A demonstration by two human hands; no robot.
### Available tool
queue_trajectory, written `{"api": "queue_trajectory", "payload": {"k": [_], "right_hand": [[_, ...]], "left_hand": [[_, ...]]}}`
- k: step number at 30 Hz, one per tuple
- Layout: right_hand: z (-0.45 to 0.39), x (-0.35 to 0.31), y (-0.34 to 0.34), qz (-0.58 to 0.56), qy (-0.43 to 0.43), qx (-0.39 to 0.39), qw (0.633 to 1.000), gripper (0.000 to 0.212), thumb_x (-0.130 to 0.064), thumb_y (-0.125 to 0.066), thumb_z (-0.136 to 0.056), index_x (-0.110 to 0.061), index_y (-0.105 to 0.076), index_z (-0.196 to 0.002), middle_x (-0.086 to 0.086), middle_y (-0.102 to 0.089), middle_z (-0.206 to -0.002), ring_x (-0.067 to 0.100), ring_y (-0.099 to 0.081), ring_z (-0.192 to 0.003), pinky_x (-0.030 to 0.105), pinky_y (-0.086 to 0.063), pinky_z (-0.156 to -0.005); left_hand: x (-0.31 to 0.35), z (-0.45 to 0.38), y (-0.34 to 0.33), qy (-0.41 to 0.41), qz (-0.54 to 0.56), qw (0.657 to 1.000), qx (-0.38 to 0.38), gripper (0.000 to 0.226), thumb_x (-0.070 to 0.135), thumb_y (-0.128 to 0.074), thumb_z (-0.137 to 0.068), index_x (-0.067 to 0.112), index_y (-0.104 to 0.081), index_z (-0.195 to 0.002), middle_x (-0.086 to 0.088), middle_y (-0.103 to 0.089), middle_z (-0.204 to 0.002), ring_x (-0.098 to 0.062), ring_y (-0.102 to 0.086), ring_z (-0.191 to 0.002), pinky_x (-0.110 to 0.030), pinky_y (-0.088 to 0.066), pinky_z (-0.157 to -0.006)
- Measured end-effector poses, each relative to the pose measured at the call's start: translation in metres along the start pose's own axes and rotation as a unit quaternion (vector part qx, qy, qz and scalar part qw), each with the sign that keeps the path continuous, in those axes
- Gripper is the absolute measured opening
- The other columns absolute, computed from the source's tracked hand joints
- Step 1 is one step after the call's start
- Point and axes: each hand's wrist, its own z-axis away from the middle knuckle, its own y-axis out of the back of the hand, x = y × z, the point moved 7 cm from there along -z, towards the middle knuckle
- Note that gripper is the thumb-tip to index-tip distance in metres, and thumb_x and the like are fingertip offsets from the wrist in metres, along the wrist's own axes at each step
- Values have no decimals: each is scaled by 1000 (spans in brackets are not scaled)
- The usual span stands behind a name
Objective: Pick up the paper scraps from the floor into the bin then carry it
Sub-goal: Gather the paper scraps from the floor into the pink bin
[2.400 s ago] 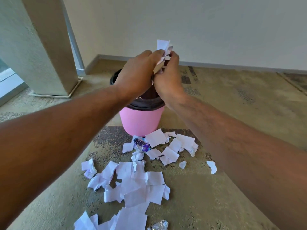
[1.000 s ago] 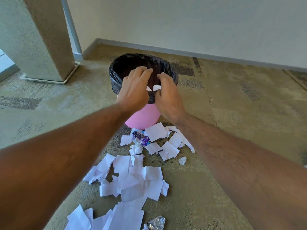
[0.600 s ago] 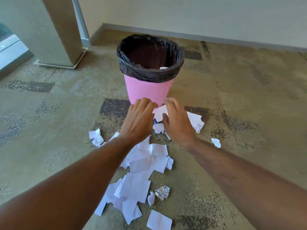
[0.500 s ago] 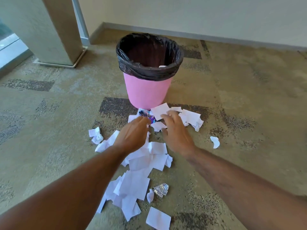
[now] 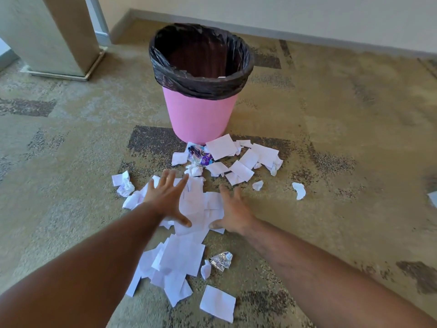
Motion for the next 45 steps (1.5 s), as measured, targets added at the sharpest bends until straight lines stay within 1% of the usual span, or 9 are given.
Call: {"api": "queue_trajectory", "payload": {"k": [4, 9, 17, 22, 27, 30, 36, 41, 45], "right_hand": [[-7, -7, -7, 42, -13, 12, 999, 127, -57, -86, -67, -29, -2, -159, 21, -10, -162, 49, -17, -145, 51, -34, -111], [-10, -10, -12, 114, -5, 64, 991, 127, -65, -83, -65, -27, -4, -158, 20, -28, -154, 40, -29, -137, 44, -32, -110], [-11, -16, -17, 80, 26, 77, 993, 119, -50, -86, -71, -28, -9, -159, 17, -26, -150, 35, -33, -133, 41, -38, -106], [-7, -18, -23, 34, 32, 82, 996, 106, -38, -88, -73, -23, -22, -155, 16, -25, -149, 34, -35, -130, 39, -39, -105], [-4, -15, -25, -26, 18, 82, 996, 92, -28, -90, -71, -23, -36, -146, 13, -35, -140, 33, -42, -125, 41, -46, -102], [-4, -15, -25, -69, 21, 80, 994, 85, -19, -89, -73, -24, -41, -142, 11, -45, -134, 31, -48, -123, 44, -49, -100], [-2, -15, -22, -105, 40, 81, 990, 58, -11, -76, -86, -18, -47, -136, 10, -62, -127, 31, -60, -116, 38, -51, -89], [4, -11, -12, -126, 30, 97, 987, 36, -9, -67, -93, -11, -54, -126, 10, -65, -122, 31, -61, -112, 31, -45, -80], [11, -12, 8, -130, 37, 118, 984, 25, -9, -62, -95, -11, -57, -119, 10, -66, -115, 31, -62, -105, 31, -43, -74]], "left_hand": [[4, -3, -14, 2, 22, 1000, -20, 160, 84, -77, -34, 34, 12, -157, -7, 12, -165, -32, 15, -153, -74, -26, -108], [21, -2, -23, -7, 36, 999, -33, 153, 70, -87, -43, 38, 12, -156, -18, 16, -164, -45, 18, -150, -70, -39, -102], [38, 2, -23, -18, 20, 999, -25, 131, 56, -92, -53, 30, -15, -156, -13, -15, -155, -44, -11, -144, -58, -53, -92], [50, 8, -22, -46, 13, 999, -16, 111, 46, -92, -60, 25, -29, -148, -12, -27, -146, -40, -24, -135, -51, -51, -97], [66, 19, -13, -85, -7, 996, -2, 91, 31, -86, -74, 18, -33, -146, -12, -38, -139, -35, -37, -127, -40, -34, -104], [66, 19, -14, -86, 37, 996, 2, 88, 20, -85, -75, 18, -32, -145, -14, -45, -134, -36, -48, -122, -40, -39, -101], [72, 20, -12, -91, 89, 992, 24, 55, 5, -69, -82, 15, -40, -128, -14, -66, -117, -35, -63, -108, -47, -52, -84], [76, 20, -3, -79, 87, 992, 36, 66, 11, -65, -90, 16, -34, -147, -14, -63, -128, -36, -59, -116, -41, -46, -83], [80, 22, 15, -84, 96, 990, 59, 62, 15, -68, -89, 19, -37, -143, -13, -65, -125, -36, -61, -111, -46, -53, -85]]}}
